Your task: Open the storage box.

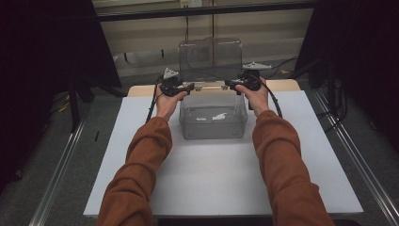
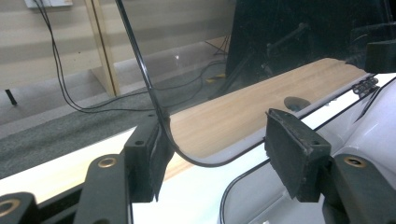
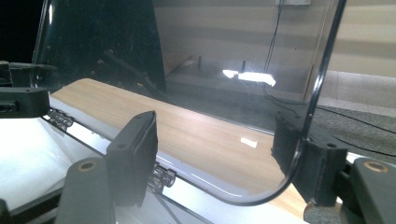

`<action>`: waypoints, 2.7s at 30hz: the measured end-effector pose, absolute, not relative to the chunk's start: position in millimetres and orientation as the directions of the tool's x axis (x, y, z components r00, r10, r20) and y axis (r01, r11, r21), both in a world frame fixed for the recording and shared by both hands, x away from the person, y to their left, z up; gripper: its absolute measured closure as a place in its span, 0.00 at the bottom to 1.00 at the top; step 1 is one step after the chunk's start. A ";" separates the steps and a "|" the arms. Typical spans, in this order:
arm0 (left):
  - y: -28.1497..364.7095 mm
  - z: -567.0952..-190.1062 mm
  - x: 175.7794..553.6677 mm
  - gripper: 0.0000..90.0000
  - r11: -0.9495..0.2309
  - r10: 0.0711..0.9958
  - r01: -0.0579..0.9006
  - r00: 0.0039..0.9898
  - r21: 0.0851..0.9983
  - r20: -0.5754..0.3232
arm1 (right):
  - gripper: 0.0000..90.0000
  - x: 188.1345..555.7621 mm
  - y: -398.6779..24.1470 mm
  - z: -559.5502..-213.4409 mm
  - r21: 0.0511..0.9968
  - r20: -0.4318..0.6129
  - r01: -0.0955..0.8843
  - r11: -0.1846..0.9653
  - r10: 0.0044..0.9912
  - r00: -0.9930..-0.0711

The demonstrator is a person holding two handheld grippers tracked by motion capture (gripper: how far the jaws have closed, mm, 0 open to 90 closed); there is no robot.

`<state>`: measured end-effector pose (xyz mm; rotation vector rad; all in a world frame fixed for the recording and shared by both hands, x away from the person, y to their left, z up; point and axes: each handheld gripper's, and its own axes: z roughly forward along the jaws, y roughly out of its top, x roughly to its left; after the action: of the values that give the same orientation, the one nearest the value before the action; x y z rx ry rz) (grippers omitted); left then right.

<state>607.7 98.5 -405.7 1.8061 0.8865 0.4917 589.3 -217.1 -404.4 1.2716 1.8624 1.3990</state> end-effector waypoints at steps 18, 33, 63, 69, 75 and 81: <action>99.4 -406.5 607.9 0.40 -0.186 0.744 0.358 0.660 0.915 -0.107 | 0.23 591.9 -212.7 -408.3 0.914 0.139 0.401 0.060 0.883 -0.449; 103.2 -408.5 610.8 0.33 -0.171 0.740 0.417 0.653 0.893 -0.163 | 0.15 593.6 -211.0 -411.7 0.900 0.185 0.436 0.022 0.886 -0.425; 91.0 -431.9 606.5 0.25 -0.238 0.761 0.495 0.630 0.836 -0.156 | 0.14 589.4 -208.3 -408.3 0.875 0.174 0.481 0.053 0.893 -0.414; 95.3 -426.1 606.3 0.18 -0.211 0.756 0.478 0.633 0.853 -0.168 | 0.12 585.7 -214.7 -411.0 0.871 0.201 0.491 0.028 0.891 -0.408; 96.0 -419.3 596.8 0.14 -0.202 0.758 0.438 0.636 0.876 -0.143 | 0.12 575.5 -223.0 -414.4 0.879 0.199 0.476 0.011 0.899 -0.389; 98.8 -409.5 584.5 0.10 -0.183 0.761 0.397 0.637 0.899 -0.126 | 0.10 558.4 -232.6 -412.2 0.897 0.187 0.442 -0.002 0.908 -0.375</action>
<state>584.5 98.8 -409.5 1.8022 0.9322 0.4311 558.4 -232.6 -412.2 1.3895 1.8263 1.3557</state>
